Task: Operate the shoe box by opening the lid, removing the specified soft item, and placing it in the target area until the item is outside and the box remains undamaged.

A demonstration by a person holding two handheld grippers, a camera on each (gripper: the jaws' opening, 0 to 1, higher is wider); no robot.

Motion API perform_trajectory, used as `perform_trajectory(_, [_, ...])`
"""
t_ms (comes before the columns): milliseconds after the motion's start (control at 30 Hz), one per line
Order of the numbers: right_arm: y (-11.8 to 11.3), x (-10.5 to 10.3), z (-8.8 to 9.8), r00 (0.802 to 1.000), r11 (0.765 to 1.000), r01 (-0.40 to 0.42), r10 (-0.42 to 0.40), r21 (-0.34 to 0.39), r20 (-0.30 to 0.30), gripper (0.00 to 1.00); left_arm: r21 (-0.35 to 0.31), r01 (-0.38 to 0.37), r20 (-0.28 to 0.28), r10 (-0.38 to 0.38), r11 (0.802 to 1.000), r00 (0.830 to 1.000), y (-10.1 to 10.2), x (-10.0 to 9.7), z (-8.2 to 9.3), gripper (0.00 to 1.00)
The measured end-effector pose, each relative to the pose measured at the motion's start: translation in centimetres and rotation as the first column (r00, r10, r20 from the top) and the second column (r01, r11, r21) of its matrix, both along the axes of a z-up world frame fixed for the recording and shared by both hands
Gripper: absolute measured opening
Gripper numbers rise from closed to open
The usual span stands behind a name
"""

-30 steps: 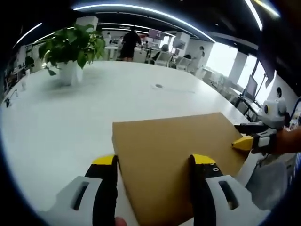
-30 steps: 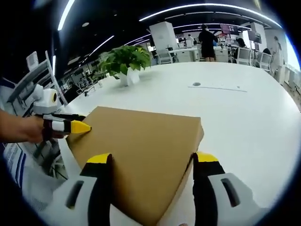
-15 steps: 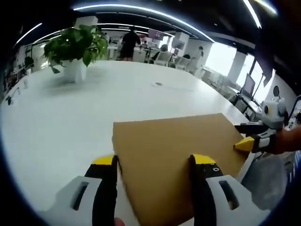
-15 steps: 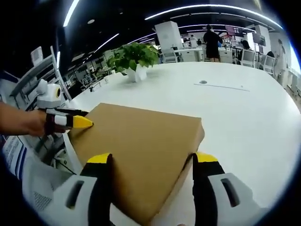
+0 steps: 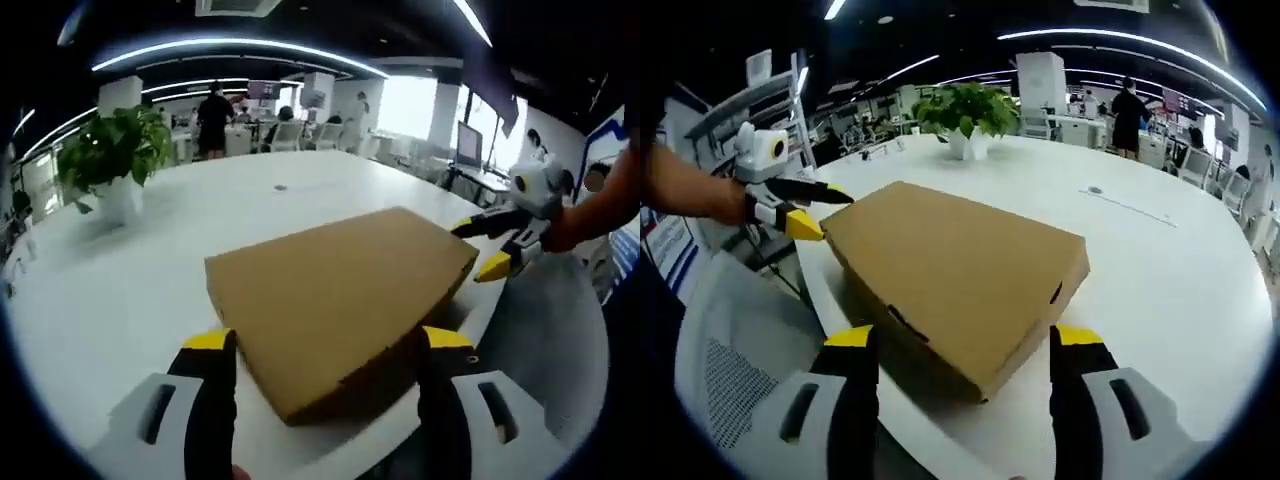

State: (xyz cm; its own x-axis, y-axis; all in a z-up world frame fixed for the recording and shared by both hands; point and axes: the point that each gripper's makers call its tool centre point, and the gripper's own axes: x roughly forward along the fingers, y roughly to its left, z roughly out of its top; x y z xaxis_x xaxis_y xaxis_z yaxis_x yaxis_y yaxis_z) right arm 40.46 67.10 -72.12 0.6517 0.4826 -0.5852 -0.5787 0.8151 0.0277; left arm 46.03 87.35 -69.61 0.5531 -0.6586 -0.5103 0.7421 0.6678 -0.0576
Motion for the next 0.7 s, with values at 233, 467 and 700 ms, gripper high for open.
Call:
perform_trajectory(233, [-1.2, 0.6, -0.5, 0.999, 0.999, 0.032, -0.032, -0.035, 0.004, 0.56, 0.050, -0.042, 0.015, 0.042, 0.998, 0.999, 1.6, -0.8, -0.8, 0.61])
perform_trajectory(467, [-0.8, 1.0, -0.6, 0.999, 0.999, 0.040, -0.040, -0.022, -0.002, 0.51, 0.095, -0.035, -0.029, 0.038, 0.995, 0.999, 2.3, -1.3, -2.8, 0.46])
perform_trajectory(700, [-0.7, 1.1, -0.8, 0.998, 0.998, 0.057, -0.057, -0.012, -0.012, 0.49, 0.101, -0.039, -0.024, 0.042, 0.994, 0.999, 2.7, -1.0, -2.8, 0.38])
